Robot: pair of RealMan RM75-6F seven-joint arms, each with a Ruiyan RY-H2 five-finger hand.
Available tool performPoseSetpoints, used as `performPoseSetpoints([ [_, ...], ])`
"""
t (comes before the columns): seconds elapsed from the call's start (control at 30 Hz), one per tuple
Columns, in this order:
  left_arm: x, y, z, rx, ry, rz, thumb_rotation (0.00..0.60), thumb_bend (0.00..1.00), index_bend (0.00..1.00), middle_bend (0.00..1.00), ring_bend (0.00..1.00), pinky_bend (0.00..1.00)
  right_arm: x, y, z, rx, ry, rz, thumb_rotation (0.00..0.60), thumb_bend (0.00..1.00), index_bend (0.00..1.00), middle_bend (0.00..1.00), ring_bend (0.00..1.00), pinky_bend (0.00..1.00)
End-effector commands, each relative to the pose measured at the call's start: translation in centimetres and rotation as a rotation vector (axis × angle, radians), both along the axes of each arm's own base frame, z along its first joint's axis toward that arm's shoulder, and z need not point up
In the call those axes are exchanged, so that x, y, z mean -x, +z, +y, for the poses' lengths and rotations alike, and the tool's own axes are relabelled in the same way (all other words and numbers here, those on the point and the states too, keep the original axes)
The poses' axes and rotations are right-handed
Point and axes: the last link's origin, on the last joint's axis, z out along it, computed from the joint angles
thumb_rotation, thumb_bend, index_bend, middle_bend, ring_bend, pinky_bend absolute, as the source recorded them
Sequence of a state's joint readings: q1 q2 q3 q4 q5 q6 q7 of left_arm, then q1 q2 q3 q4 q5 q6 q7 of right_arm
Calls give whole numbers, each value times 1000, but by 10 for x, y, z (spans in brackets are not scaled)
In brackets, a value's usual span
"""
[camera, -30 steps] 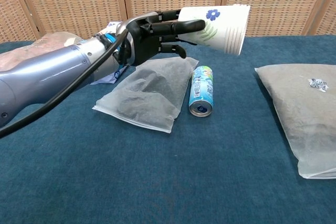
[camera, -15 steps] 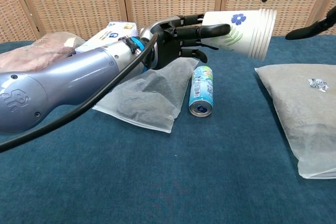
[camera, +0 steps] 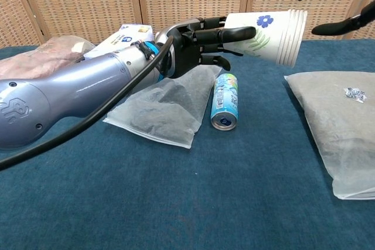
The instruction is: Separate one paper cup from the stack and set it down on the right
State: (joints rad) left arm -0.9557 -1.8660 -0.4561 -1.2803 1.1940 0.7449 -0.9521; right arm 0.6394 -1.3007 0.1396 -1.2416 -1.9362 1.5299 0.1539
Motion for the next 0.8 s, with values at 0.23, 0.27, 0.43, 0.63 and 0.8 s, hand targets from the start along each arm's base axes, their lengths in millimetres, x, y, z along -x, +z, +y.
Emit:
performPoseSetpoints([
  [0.23, 0, -2, -3, 7, -6, 1, 600, 82, 506, 500, 464, 588, 0, -3, 1, 17, 13, 8, 600, 444, 530, 331, 149, 104],
  [0.27, 0, -2, -3, 7, -6, 2, 600, 82, 506, 500, 464, 588, 0, -3, 1, 18, 14, 6, 600, 448, 530, 331, 150, 104],
  [0.43, -2, -4, -5, 13, -6, -3, 600, 81, 506, 500, 464, 588, -1, -4, 1, 23, 18, 9, 600, 456, 549, 339, 151, 104],
  [0.63, -4, -4, -5, 21, 0, -17, 600, 82, 507, 500, 464, 588, -1, -5, 1, 22, 18, 11, 600, 458, 556, 342, 151, 104],
  [0.8, -3, -3, -4, 20, 7, -23, 600, 83, 509, 500, 464, 588, 1, -8, 2, 19, 20, 22, 600, 463, 556, 346, 151, 104],
])
